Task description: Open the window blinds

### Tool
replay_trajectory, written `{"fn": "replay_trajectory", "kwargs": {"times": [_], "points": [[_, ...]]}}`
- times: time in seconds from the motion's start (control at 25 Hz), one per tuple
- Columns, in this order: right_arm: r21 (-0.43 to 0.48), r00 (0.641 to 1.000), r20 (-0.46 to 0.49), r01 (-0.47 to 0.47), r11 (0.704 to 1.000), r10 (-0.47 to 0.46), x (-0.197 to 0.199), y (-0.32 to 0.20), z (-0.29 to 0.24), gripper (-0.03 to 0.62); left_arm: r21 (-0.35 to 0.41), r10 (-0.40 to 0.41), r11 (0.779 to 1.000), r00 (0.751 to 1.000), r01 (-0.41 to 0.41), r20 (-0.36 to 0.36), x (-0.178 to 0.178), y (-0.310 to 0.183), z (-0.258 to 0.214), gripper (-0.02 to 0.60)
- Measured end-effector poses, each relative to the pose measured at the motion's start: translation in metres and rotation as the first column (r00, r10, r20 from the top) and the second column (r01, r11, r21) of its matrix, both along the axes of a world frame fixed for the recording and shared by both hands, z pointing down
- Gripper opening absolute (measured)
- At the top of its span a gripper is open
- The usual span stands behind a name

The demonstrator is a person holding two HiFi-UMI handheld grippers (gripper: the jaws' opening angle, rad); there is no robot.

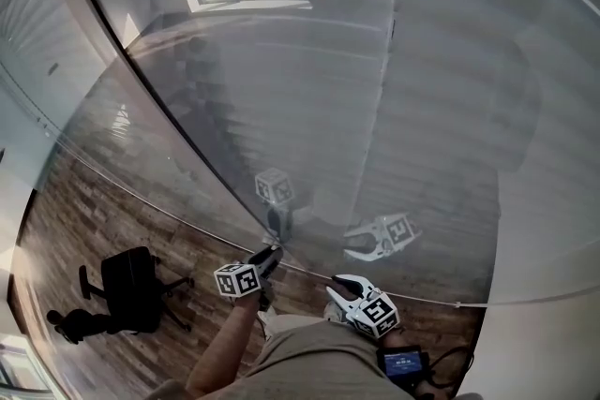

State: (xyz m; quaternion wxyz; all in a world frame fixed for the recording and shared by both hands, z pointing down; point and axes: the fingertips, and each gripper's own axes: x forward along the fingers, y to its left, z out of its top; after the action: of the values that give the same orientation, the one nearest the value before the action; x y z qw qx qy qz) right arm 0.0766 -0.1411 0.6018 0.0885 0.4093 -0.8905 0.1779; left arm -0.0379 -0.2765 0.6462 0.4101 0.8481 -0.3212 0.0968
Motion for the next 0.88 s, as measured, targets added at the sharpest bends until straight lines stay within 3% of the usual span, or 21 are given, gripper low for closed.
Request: {"fn": "replay_trajectory", "kwargs": {"times": [0.2, 0.52, 0.72, 0.88], "points": [[0.001, 1.000, 0.000, 0.005, 1.000, -0.005, 0.0001, -0.0020, 0.0005, 0.103, -0.093, -0.030, 0.996, 0.987, 0.015, -0.156, 0.0032, -0.0004, -0.0014, 0.133], [-0.007, 1.000, -0.001, 0.000, 1.000, 0.000, 0.0038, -0.0036, 0.0036, 0.103, -0.181, -0.026, 0.983, 0.958, -0.027, -0.285, 0.0056, -0.0034, -0.0007, 0.133], [-0.016, 1.000, 0.006, -0.006, 1.000, 0.006, 0.0012, -0.0002, 0.0031, 0.103, -0.266, -0.050, 0.963, 0.929, -0.053, -0.367, 0.0035, -0.0007, -0.0013, 0.133], [-0.010, 1.000, -0.002, 0.005, 1.000, -0.005, 0.0029, 0.0010, 0.0012, 0.103, -0.345, -0.096, 0.936, 0.891, -0.071, -0.443, 0.0059, 0.0023, -0.0005, 0.133]]}}
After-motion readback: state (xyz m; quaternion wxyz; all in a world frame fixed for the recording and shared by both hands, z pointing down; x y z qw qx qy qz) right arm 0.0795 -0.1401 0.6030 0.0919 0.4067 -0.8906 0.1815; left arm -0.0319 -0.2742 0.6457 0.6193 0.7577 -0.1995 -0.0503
